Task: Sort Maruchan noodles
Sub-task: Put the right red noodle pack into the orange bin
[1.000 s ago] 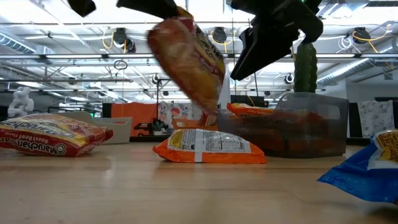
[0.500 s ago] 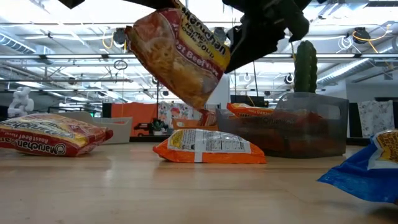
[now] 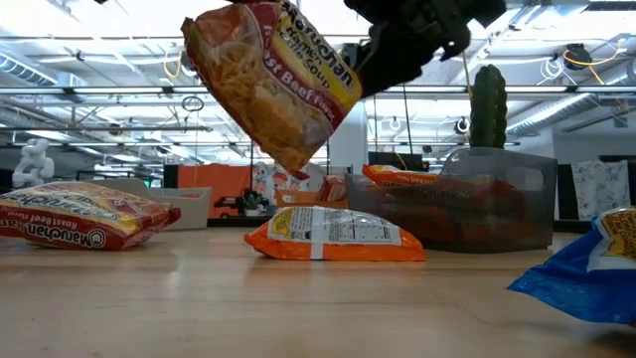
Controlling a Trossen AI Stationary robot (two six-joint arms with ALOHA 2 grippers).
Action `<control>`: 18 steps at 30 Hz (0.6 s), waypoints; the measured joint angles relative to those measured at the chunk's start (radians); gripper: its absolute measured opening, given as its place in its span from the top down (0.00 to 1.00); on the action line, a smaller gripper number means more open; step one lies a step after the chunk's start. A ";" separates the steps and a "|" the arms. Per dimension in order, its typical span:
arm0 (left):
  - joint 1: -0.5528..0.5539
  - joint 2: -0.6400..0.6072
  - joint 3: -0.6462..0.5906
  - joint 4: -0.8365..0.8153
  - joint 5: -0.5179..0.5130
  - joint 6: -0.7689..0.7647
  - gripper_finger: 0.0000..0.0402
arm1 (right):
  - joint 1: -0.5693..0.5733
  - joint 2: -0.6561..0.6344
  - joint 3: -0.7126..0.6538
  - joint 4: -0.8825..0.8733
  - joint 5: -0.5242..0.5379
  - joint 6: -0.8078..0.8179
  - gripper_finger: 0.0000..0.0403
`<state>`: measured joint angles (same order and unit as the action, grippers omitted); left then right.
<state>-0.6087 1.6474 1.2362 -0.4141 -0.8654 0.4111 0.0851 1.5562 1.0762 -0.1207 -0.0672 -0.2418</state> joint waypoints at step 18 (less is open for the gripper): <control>-0.065 0.000 0.000 -0.032 -0.047 -0.086 1.00 | -0.009 0.000 -0.001 0.149 -0.198 0.262 0.37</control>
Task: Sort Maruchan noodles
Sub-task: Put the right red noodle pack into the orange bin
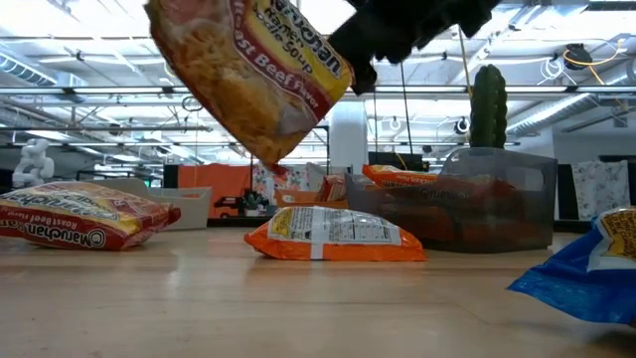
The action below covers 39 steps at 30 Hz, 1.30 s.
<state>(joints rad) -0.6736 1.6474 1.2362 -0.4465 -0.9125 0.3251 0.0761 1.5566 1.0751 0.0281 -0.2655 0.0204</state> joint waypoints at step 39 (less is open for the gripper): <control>0.112 0.000 -0.001 -0.016 0.023 0.066 1.00 | 0.037 0.177 0.005 0.159 0.049 -0.075 0.35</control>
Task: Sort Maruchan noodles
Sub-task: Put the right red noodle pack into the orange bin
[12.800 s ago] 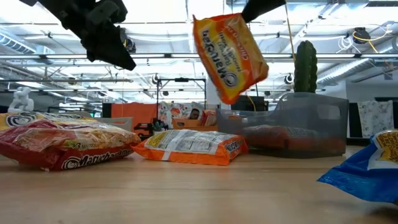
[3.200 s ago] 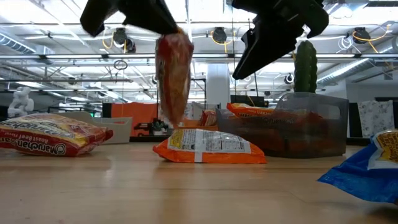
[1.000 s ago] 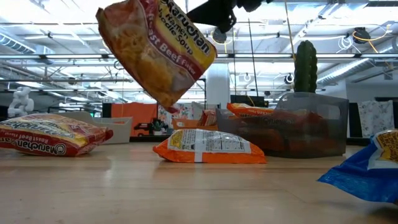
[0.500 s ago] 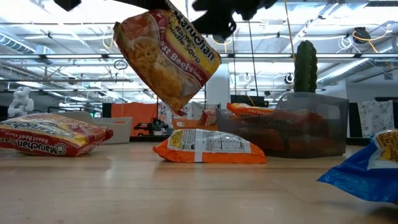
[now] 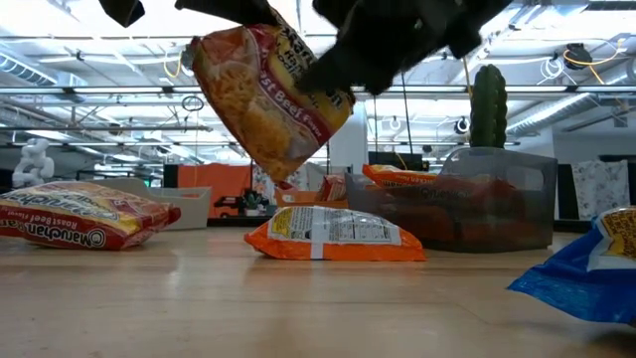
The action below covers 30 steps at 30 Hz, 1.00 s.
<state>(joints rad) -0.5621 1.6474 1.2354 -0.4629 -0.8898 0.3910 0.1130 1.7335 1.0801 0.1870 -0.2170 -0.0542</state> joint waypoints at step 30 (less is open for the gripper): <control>0.129 0.000 0.000 -0.308 -0.235 -0.435 0.53 | -0.178 -0.175 0.000 -0.261 0.010 -0.223 0.70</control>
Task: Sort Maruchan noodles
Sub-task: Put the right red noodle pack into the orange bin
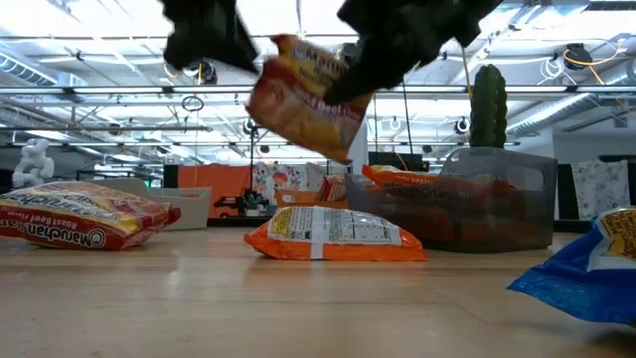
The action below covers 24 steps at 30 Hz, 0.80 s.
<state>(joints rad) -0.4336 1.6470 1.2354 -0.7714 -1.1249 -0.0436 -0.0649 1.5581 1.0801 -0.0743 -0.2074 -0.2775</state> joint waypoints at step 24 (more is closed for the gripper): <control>0.318 0.000 -0.144 -0.616 0.055 -0.758 0.48 | -0.480 0.000 0.103 0.135 -0.006 0.091 0.69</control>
<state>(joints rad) -0.1151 1.6470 1.0911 -1.3871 -1.0699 -0.8017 -0.5451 1.5578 1.1828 0.0606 -0.2138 -0.1870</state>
